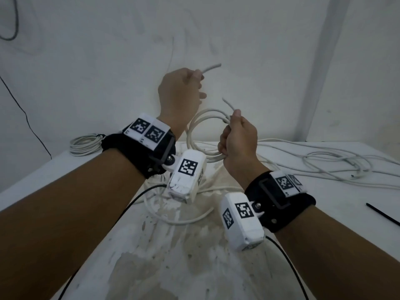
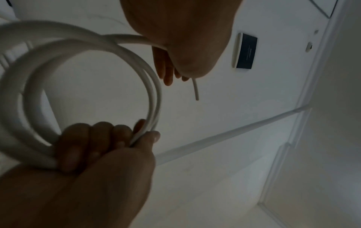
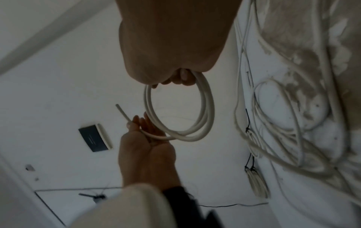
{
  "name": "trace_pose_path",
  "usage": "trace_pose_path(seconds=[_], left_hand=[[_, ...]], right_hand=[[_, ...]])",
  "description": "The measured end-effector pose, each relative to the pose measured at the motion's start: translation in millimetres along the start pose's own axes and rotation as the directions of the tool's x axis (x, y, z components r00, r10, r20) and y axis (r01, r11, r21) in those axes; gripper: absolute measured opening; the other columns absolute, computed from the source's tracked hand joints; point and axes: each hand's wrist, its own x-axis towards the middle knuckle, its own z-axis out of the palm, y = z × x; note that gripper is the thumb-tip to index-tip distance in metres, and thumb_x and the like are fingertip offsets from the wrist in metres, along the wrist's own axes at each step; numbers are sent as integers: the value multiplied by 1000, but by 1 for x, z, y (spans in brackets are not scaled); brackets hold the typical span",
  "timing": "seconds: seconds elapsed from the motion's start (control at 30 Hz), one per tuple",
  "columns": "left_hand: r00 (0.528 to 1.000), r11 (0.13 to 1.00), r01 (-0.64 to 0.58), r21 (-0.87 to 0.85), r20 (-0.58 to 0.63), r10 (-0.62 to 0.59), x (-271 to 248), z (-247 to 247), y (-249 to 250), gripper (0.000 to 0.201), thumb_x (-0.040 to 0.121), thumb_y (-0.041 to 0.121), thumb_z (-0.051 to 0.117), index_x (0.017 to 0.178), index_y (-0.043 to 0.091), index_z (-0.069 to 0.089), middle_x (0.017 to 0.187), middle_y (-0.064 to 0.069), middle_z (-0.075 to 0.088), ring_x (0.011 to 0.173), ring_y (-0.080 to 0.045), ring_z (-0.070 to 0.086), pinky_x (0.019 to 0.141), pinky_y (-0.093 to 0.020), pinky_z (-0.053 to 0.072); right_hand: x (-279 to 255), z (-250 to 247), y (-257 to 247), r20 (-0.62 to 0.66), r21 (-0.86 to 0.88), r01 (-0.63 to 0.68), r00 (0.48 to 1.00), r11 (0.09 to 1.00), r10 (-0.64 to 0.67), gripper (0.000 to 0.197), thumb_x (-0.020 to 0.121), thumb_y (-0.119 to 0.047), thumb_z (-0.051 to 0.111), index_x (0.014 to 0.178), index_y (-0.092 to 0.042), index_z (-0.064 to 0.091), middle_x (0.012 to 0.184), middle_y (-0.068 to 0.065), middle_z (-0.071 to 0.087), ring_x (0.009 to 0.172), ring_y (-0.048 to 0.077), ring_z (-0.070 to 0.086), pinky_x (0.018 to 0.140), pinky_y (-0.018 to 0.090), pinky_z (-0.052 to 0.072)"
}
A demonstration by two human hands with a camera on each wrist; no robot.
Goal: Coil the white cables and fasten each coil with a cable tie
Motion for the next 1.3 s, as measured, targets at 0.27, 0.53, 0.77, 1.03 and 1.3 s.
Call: trace_pose_path(seconds=[0.27,0.53,0.77,1.03,1.3], left_hand=[[928,904,371,-213,52,-369,-17,2,-23,29,105,30,38,88,12,54,82,-13,71,73,-26,73,70,-37,62],[963,961,260,-94,96,-251,-35,20,-16,31,105,26,29,88,13,51,90,-10,72,66,-21,72,71,-42,61],[995,991,19,131,97,-32,-27,10,-16,28,104,28,39,95,14,62,68,3,69,48,0,55,57,-28,47],[971,970,223,-93,-66,-230,-12,-2,-29,32,99,27,55,75,12,70,68,-2,69,37,0,47,55,-24,37],[992,1000,-8,26,123,5,-24,-4,-24,40,96,41,60,82,5,70,64,4,58,56,-9,47,57,-28,41]], right_hand=[[29,-8,-23,-312,322,-87,931,943,192,37,106,-35,40,85,-9,53,49,-2,32,33,12,25,37,18,22],[18,4,-4,-324,43,-26,945,999,38,42,105,-40,36,79,-10,51,68,9,46,46,20,37,40,23,34],[8,10,2,-205,34,-33,978,999,40,39,106,-40,36,81,-13,49,61,4,40,40,14,33,39,23,31],[3,5,-9,171,266,-66,985,962,21,37,107,-36,34,108,-21,68,59,-2,34,47,12,24,45,25,28],[13,2,-18,189,221,-173,973,960,133,21,104,-24,43,88,-16,53,54,-4,28,41,11,19,39,23,19]])
